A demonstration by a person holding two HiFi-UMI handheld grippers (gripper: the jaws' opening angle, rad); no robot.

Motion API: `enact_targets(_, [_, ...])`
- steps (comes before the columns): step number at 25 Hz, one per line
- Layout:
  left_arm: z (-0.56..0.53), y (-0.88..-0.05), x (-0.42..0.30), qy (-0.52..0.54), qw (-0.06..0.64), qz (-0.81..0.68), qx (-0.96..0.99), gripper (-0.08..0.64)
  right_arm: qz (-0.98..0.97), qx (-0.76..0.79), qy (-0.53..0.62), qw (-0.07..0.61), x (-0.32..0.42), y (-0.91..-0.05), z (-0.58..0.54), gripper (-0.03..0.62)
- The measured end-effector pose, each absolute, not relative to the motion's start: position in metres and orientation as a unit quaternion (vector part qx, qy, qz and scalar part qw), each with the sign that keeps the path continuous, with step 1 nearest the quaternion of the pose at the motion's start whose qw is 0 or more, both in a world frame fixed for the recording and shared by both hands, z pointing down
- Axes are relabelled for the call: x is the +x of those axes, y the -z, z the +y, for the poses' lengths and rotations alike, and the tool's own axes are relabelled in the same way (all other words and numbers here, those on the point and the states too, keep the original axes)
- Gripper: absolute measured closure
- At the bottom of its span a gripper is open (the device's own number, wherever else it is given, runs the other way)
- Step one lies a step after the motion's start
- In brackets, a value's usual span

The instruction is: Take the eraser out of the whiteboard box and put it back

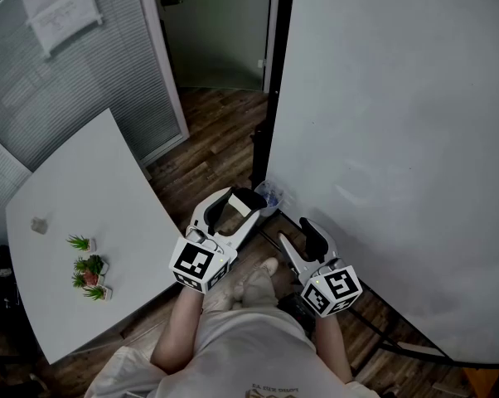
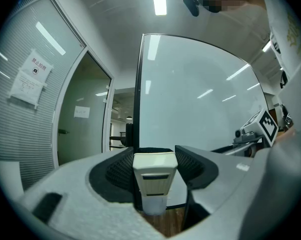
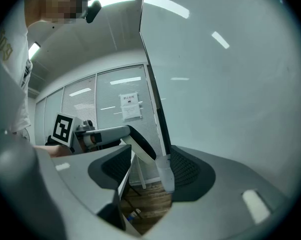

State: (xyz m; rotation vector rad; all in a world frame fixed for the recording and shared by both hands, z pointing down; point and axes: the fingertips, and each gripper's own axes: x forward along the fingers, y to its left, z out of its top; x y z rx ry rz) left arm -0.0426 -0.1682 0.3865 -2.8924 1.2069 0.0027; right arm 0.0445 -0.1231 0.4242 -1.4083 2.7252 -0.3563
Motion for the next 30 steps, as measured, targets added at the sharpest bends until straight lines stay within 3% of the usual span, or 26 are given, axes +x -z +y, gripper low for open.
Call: enact_targets(30, [-0.200,-0.406,-0.017,0.007,-0.021,0.364,-0.931,0.302,0.874,-0.467,0.133,0.013,0.059,-0.437,-0.145,0.345])
